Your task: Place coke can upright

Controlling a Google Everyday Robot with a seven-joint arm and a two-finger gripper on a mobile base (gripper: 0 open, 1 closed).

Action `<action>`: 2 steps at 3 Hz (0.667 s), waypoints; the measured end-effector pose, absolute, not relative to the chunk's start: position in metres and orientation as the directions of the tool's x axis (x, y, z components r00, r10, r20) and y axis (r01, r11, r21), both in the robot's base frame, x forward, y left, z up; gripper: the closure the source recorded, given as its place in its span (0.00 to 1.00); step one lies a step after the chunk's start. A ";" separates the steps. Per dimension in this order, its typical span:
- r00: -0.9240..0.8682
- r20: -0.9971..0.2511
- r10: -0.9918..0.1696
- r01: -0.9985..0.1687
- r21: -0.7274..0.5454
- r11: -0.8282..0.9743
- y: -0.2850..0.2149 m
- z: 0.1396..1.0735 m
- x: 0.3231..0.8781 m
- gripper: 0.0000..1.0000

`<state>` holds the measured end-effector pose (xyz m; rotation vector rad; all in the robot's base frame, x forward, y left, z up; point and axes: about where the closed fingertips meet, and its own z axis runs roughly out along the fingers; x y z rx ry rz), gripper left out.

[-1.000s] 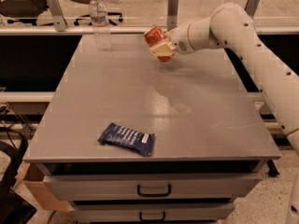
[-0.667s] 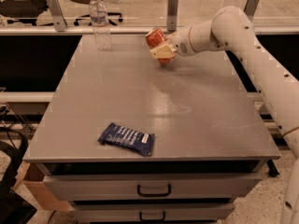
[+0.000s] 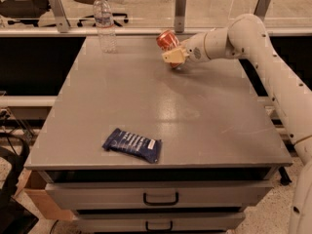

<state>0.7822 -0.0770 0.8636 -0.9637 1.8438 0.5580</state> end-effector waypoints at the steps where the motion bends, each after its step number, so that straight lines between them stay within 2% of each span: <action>1: -0.265 -0.897 -0.355 -0.804 0.002 0.595 -0.082 0.866 0.781 1.00; 2: -0.265 -0.897 -0.355 -0.804 0.002 0.595 -0.082 0.865 0.781 1.00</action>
Offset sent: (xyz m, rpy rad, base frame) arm -0.0155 -0.0553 -0.0831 0.1964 0.1937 -0.1147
